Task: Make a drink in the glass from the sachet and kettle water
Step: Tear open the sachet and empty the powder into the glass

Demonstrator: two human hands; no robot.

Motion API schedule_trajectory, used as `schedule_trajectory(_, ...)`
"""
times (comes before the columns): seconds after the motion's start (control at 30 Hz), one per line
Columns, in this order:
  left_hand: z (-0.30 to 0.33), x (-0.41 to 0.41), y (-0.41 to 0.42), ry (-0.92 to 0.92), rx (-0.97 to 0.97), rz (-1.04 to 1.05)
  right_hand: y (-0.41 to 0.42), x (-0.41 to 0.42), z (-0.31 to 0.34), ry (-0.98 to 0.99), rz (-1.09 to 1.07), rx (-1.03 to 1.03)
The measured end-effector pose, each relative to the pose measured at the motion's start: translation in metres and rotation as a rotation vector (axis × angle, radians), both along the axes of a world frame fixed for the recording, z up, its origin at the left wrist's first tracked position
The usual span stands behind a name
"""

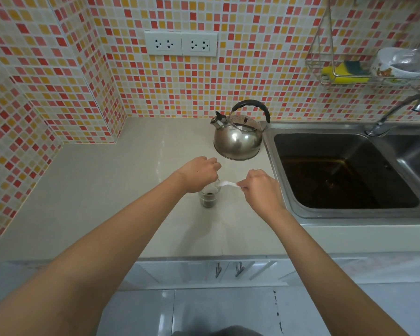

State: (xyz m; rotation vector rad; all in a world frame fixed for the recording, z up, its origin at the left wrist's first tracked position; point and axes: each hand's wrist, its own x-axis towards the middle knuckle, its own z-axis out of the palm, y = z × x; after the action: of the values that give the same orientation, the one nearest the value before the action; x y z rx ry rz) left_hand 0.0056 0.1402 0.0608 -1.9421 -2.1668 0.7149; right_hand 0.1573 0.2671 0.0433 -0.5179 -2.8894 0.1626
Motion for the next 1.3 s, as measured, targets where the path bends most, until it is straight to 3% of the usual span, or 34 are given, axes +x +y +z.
schedule_trajectory(0.4, -0.005, -0.007, -0.007, -0.048, 0.106, 0.049, 0.002, 0.002, 0.001, -0.012, 0.009, -0.014)
schedule_trajectory(0.73, -0.020, -0.009, -0.023, -0.248, 0.313, 0.311, -0.003, 0.002, -0.005, -0.056, -0.084, -0.093)
schedule_trajectory(0.8, -0.025, -0.009, -0.027, -0.335, 0.385, 0.376, -0.001, 0.000, -0.011, -0.049, -0.190, -0.259)
schedule_trajectory(0.93, -0.033, -0.007, -0.037, -0.582, 0.579, 0.558, 0.010, -0.006, -0.025, -0.013, -0.467, -0.839)
schedule_trajectory(1.0, -0.038, -0.006, -0.043, -0.712, 0.688, 0.654, 0.016, -0.008, -0.034, -0.002, -0.577, -1.000)
schedule_trajectory(1.13, -0.046, -0.004, -0.051, -0.909, 0.864, 0.741, 0.021, -0.012, -0.057, -0.046, -0.692, -1.123)
schedule_trajectory(1.3, -0.049, -0.002, -0.059, -0.978, 0.930, 0.741, 0.019, -0.016, -0.084, -0.069, -0.750, -1.160)
